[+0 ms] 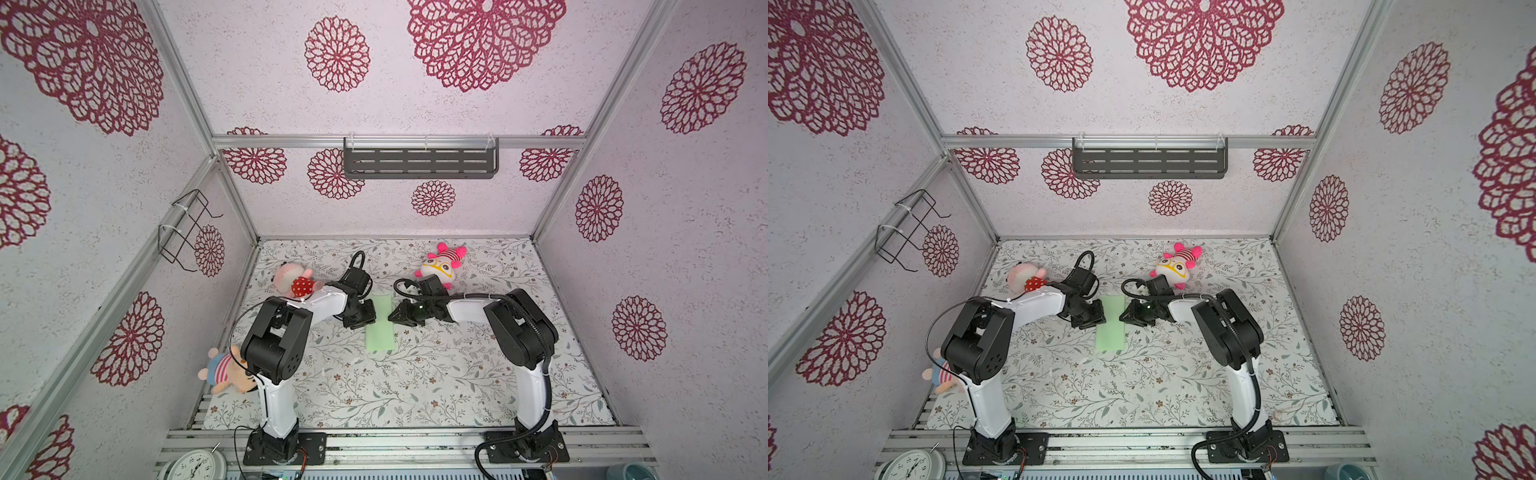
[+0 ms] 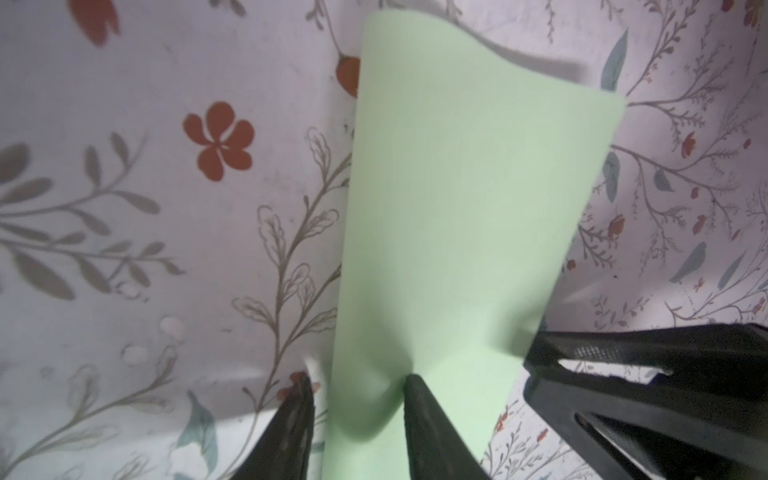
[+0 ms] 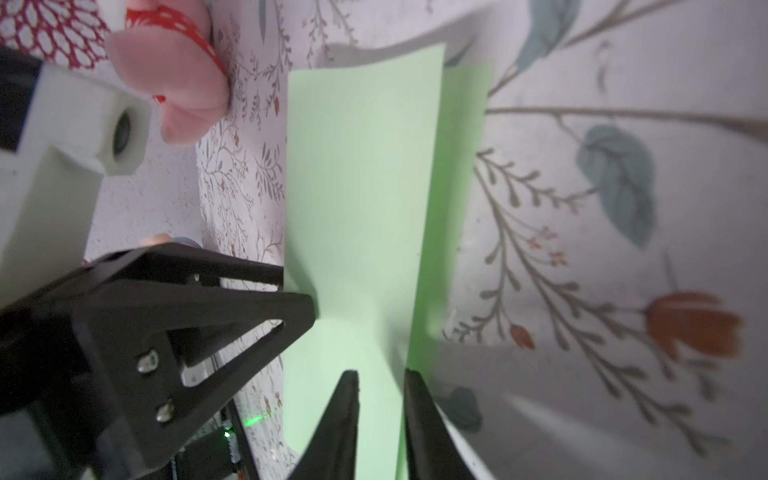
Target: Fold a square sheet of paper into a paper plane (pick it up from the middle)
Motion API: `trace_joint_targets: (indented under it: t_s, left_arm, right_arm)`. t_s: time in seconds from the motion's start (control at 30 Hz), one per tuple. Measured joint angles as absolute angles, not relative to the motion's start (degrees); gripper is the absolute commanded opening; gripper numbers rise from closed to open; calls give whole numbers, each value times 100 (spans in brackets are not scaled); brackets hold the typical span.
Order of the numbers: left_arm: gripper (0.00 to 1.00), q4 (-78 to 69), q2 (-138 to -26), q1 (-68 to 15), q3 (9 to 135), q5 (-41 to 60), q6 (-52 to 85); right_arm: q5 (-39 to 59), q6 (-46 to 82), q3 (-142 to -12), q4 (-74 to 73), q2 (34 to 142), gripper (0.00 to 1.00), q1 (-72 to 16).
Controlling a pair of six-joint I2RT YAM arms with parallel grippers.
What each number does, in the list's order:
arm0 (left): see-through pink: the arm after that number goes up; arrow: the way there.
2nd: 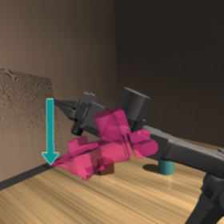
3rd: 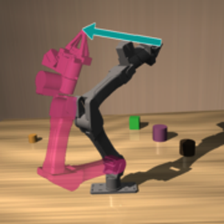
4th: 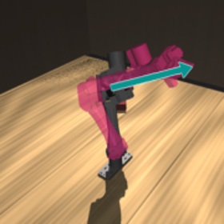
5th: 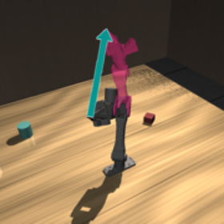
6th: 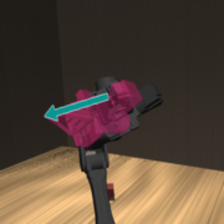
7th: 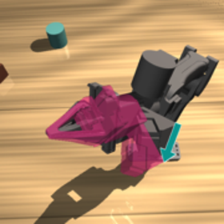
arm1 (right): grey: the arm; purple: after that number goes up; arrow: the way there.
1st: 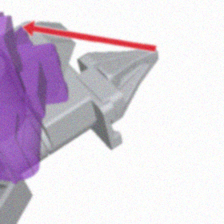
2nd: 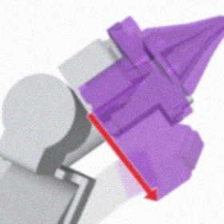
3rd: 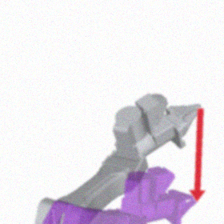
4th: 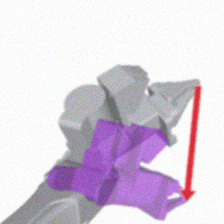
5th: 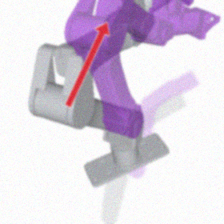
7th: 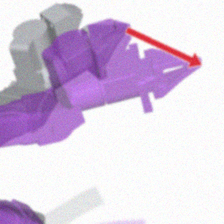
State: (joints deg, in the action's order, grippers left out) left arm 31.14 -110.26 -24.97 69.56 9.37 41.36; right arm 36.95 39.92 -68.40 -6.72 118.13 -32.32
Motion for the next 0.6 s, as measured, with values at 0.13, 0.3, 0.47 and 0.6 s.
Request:
trace_joint_targets:
  t_s: [0.13, 0.3, 0.47, 0.6]
  left_arm:
    - [38, 3194, -11028, -2515, 6973, 845, 4064]
    - [38, 3264, -11142, -2534, 7102, 816, 4027]
    - [39, 3295, -11209, -2554, 7185, 816, 4060]
    - [38, 3328, -11251, -2598, 7231, 801, 4053]
  right_arm:
    - [3489, 3994, -6615, -683, 11500, 49, -3109]
    - [3070, 3992, -6001, -967, 10715, 63, -2801]
    - [2458, 3948, -5623, -1162, 10265, 65, -2635]
    - [2265, 3959, -5339, -1470, 10219, 63, -2628]
